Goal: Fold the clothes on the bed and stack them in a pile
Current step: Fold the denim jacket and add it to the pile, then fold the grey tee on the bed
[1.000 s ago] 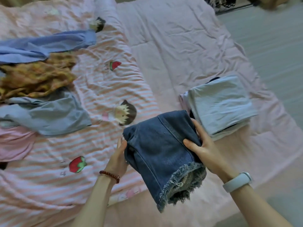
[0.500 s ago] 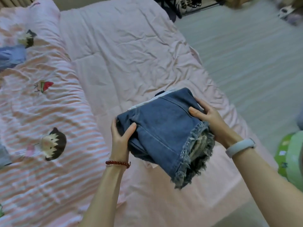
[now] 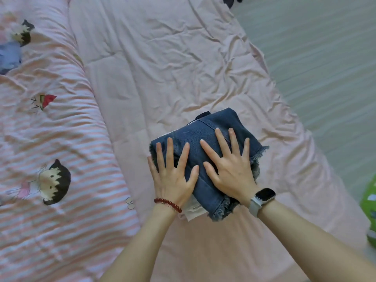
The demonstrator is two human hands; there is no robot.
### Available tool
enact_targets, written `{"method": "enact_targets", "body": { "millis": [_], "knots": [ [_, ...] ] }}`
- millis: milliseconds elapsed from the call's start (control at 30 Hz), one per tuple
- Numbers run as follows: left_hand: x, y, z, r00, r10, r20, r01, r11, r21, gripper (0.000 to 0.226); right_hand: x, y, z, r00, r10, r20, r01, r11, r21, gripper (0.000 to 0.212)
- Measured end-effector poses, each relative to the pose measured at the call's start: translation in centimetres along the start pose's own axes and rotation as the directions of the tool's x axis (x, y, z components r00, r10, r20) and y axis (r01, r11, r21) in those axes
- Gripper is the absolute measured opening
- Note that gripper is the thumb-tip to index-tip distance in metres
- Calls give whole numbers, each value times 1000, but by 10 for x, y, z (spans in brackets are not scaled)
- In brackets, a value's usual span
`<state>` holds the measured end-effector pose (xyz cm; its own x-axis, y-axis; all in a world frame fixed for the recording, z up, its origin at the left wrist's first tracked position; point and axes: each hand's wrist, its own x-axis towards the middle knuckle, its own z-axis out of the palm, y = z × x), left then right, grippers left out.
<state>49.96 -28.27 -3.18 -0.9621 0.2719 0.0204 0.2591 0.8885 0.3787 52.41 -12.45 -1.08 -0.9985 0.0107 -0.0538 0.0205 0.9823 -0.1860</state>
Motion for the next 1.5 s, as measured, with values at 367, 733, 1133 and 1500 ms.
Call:
{"method": "enact_targets", "body": {
  "millis": [367,733,1133,1500],
  "knots": [
    [30,-10,-6,864,-83,497,49,996,80,62,18,1,11,977,130,170,-118,990,-77,56],
    [-130,-108,-136,876,-462,-139,448,886,-116,60,-70,-211,-16,990,135,29,-136,910,391,47],
    [-243,-433,-206,641,-765,58,759,644,100,72,-46,-485,65,952,-248,180,181,929,324,43],
    [-263,-581,-184,665,-687,295,691,715,107,81,76,-642,145,919,-329,217,342,939,-26,60]
  ]
}}
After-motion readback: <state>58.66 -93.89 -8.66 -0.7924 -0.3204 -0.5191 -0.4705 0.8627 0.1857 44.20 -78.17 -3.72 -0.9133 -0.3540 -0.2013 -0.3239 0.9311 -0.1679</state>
